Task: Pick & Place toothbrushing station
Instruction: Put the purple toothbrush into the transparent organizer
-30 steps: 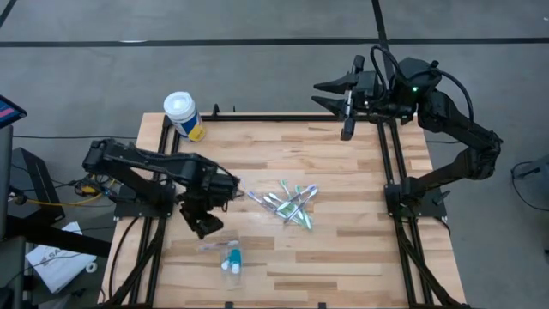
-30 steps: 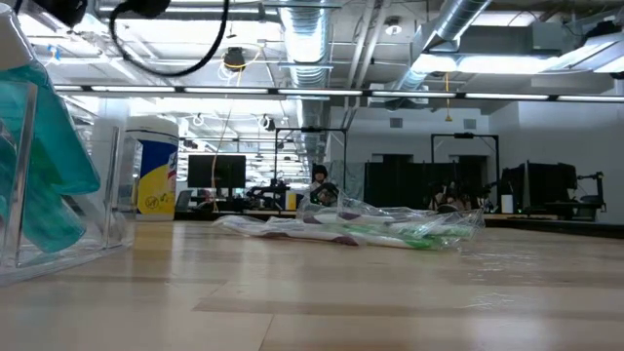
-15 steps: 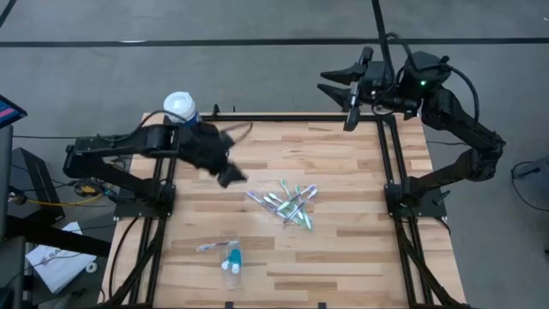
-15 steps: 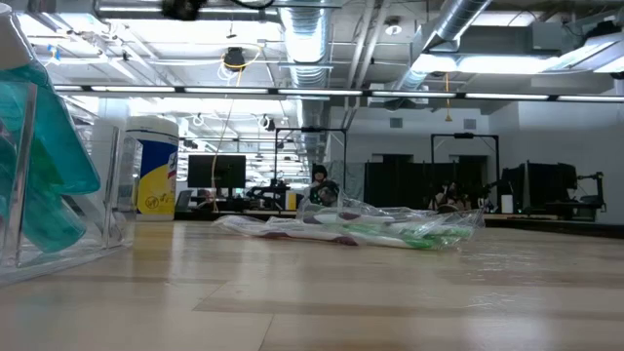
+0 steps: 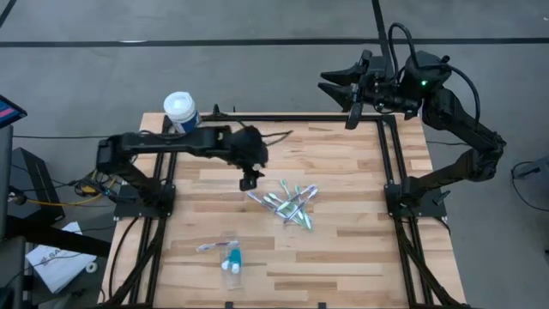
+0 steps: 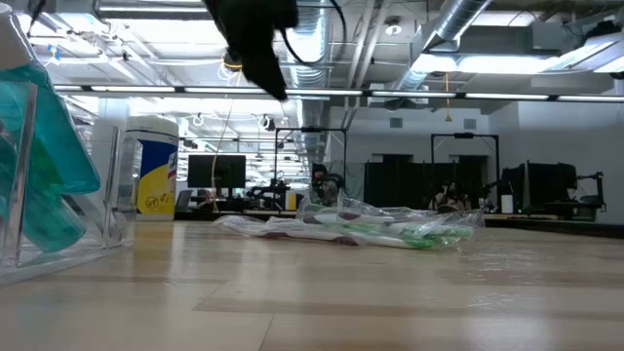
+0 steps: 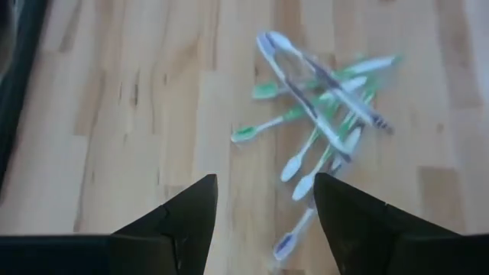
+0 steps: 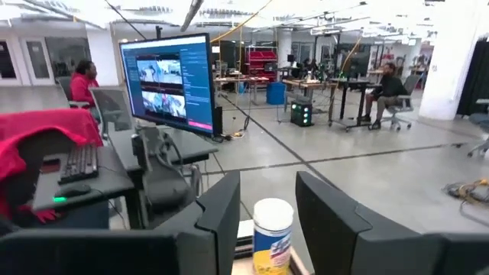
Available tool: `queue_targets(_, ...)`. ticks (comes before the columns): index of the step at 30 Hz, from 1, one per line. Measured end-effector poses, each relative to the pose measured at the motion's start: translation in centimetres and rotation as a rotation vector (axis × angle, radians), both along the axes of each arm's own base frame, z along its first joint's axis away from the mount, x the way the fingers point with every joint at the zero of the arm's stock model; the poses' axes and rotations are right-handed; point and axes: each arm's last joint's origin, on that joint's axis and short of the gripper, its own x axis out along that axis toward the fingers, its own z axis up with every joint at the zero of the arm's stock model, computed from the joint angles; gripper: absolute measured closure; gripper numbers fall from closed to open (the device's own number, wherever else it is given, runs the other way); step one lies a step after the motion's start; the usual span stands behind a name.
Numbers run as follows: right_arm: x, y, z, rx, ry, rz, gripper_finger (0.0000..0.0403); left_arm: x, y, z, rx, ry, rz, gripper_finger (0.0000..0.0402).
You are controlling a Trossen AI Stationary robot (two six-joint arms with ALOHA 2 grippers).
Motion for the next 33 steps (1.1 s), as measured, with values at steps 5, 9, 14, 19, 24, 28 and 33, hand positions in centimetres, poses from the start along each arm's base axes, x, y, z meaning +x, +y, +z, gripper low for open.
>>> queue_targets(5,0.0,0.0,-0.1,0.044,-0.004,0.001,0.0284,2.5,0.4,-2.3,0.031,-0.019,-0.097,0.0199)
queue_targets(9,0.0,0.0,-0.1,0.064,-0.007,0.000,0.0284,2.3,0.8,-4.5,0.030,0.061,-0.145,0.0205)
queue_targets(14,0.0,0.0,-0.2,0.079,0.006,0.002,0.0284,-0.2,0.8,-8.6,-0.028,0.245,-0.150,0.0197)
queue_targets(19,0.2,0.0,-0.4,0.081,0.016,0.002,0.0284,-1.4,0.1,-10.8,-0.017,0.313,-0.217,0.0186)
queue_targets(24,0.5,-0.1,-0.6,0.084,0.028,0.002,0.0284,-1.0,-0.5,-11.0,0.020,0.260,-0.273,0.0191)
queue_targets(28,0.5,-0.1,-0.7,0.088,0.042,0.002,0.0284,-0.6,-0.5,-11.0,0.011,0.223,-0.295,0.0196)
queue_targets(33,0.5,-0.1,-0.9,0.091,0.052,0.002,0.0284,-0.9,-0.5,-11.7,-0.009,0.237,-0.311,0.0198)
